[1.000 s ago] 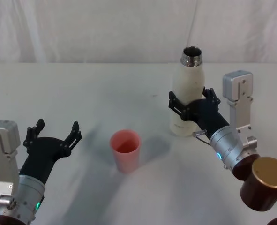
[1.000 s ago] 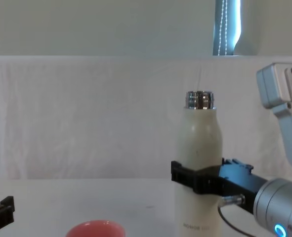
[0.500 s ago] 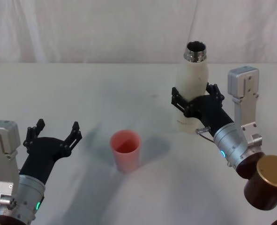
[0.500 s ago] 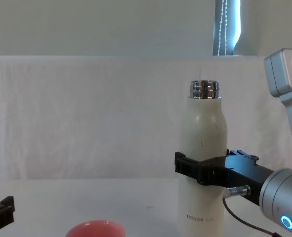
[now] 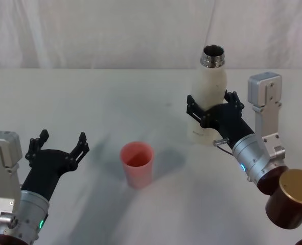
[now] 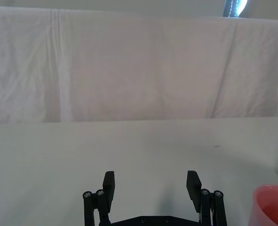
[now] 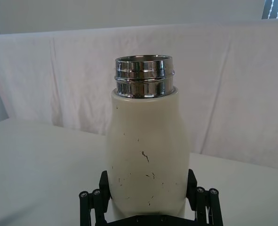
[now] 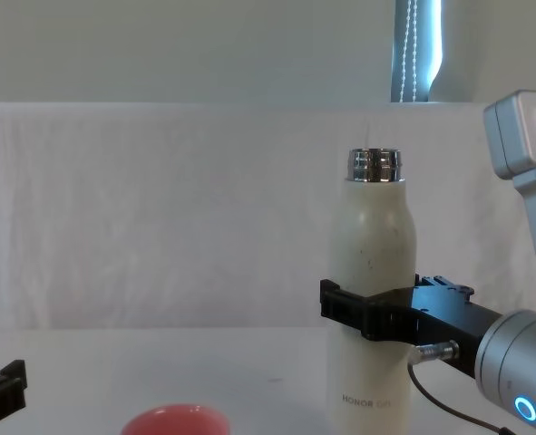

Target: Grasp the thermos with one hand and pour water into the cup lid.

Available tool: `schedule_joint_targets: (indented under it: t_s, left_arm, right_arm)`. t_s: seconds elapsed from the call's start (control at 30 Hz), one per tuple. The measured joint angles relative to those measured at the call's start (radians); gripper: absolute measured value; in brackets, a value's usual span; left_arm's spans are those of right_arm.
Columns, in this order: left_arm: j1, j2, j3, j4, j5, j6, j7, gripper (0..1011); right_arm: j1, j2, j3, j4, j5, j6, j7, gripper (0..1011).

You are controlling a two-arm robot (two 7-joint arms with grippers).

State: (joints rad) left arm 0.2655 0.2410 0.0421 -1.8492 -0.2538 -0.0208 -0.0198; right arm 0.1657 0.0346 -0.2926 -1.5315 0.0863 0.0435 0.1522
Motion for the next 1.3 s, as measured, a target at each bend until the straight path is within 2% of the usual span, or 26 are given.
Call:
schedule_joint_targets:
  t_s: [1.3]
  left_arm:
    - [0.0,0.0,0.0,0.0,0.0,0.0,0.0,1001]
  right_arm:
    - [0.0,0.0,0.0,0.002,0.0,-0.001,0.0,959]
